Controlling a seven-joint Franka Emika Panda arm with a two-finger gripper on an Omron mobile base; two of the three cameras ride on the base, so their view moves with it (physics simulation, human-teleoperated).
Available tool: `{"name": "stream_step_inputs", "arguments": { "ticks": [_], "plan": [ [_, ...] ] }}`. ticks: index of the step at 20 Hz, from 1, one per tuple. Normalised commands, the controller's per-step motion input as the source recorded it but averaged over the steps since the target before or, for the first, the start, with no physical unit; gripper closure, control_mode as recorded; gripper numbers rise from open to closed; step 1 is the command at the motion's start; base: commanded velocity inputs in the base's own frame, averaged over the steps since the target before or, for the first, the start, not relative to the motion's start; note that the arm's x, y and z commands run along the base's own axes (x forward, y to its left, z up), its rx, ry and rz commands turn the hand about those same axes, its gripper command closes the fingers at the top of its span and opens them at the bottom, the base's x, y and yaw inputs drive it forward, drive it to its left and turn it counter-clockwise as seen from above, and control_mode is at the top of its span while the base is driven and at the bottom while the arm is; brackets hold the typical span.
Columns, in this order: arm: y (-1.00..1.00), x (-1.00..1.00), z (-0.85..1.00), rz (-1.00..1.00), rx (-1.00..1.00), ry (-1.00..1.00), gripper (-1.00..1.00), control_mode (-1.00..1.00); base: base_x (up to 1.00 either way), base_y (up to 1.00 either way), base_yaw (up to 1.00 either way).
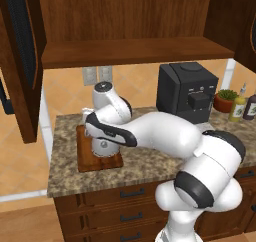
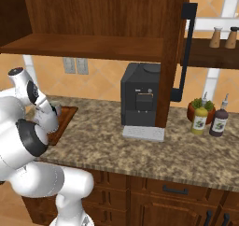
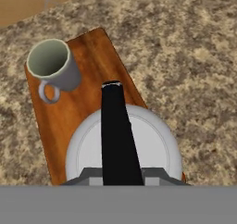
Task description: Pick the kettle from the counter and place it on the tray. Then pick the mug from the cabinet and place it on the tray. Then close the cabinet doors.
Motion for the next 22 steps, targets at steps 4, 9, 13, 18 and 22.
{"name": "stream_step_inputs", "arguments": {
  "ticks": [4, 9, 13, 18, 22],
  "plan": [
    [0.2, 0.0, -0.37, 0.01, 0.0, 0.01, 1.0, -1.0, 0.0, 0.0, 0.0],
    [0.14, 0.0, -0.37, 0.01, 0.0, 0.0, 1.0, -1.0, 0.0, 0.0, 0.0],
    [0.0, 0.07, -0.25, 0.0, 0.0, -0.01, 1.0, -1.0, 0.0, 0.0, 0.0],
    [0.0, 0.28, -0.2, 0.0, 0.0, 0.0, 1.0, -1.0, 0.0, 0.0, 0.0],
    [0.0, 0.28, -0.07, 0.0, 0.0, 0.0, 1.0, -1.0, 0.0, 0.0, 0.0]
  ]
}}
